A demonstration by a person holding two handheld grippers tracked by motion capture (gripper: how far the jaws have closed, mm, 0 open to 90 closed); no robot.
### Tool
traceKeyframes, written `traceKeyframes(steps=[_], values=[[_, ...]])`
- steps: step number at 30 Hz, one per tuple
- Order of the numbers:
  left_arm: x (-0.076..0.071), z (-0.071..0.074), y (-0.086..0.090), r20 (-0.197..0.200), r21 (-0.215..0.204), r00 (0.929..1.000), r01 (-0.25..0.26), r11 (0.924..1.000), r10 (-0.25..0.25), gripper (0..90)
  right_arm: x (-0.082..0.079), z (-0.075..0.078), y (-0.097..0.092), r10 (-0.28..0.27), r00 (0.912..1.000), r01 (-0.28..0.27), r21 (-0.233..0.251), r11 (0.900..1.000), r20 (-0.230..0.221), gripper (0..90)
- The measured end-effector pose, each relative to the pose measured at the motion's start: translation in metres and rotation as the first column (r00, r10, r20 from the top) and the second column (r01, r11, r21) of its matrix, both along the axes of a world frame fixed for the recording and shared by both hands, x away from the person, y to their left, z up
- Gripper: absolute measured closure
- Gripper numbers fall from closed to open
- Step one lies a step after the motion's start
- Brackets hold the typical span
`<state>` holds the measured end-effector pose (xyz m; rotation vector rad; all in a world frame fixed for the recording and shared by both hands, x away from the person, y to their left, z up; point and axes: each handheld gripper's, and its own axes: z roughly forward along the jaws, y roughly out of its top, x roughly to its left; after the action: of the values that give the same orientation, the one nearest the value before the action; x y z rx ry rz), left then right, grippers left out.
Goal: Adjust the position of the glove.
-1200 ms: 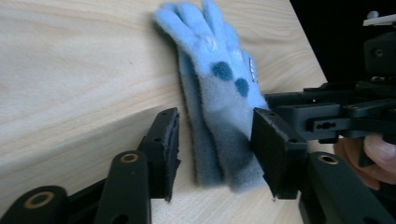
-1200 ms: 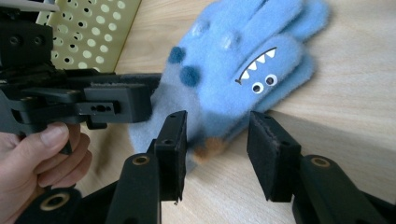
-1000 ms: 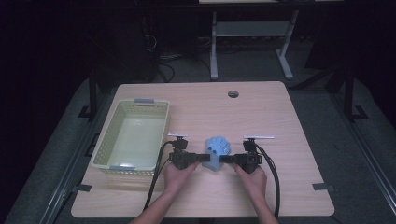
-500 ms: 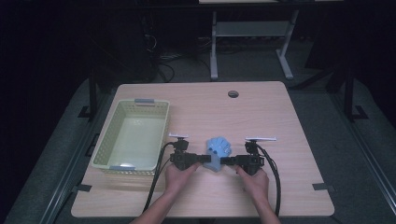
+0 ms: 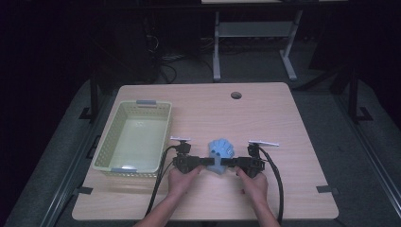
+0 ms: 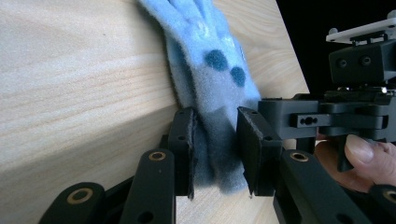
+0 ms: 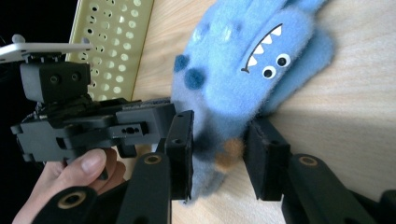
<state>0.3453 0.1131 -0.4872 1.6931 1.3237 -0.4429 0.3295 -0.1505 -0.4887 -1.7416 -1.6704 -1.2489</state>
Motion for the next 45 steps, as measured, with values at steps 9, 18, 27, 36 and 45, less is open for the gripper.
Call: traceKeyframes(steps=[9, 18, 27, 36, 45], values=[[-0.002, -0.004, -0.003, -0.021, -0.042, 0.9998, 0.001, 0.9991, -0.002, 68.4, 0.002, -0.004, 0.000, -0.029, 0.9995, 0.029, -0.005, 0.9996, 0.015, 73.0], [0.002, -0.010, -0.005, -0.064, -0.094, 0.9979, 0.005, 0.9955, -0.011, 70.7, 0.003, -0.003, -0.003, -0.029, 0.9980, 0.030, -0.011, 0.9995, 0.056, 77.7], [0.003, -0.010, -0.007, -0.063, -0.118, 0.9977, 0.018, 0.9929, -0.025, 71.5, 0.001, 0.003, -0.007, -0.020, 0.9960, 0.021, -0.014, 0.9997, 0.087, 79.6], [0.004, -0.003, -0.008, -0.047, -0.123, 0.9984, 0.024, 0.9921, -0.030, 71.7, 0.001, 0.011, -0.008, -0.022, 0.9942, 0.023, -0.011, 0.9997, 0.105, 80.1], [0.005, 0.012, -0.010, -0.012, -0.130, 0.9988, 0.046, 0.9904, -0.048, 71.6, 0.000, 0.025, -0.011, -0.023, 0.9890, 0.024, -0.005, 0.9997, 0.146, 80.1]])
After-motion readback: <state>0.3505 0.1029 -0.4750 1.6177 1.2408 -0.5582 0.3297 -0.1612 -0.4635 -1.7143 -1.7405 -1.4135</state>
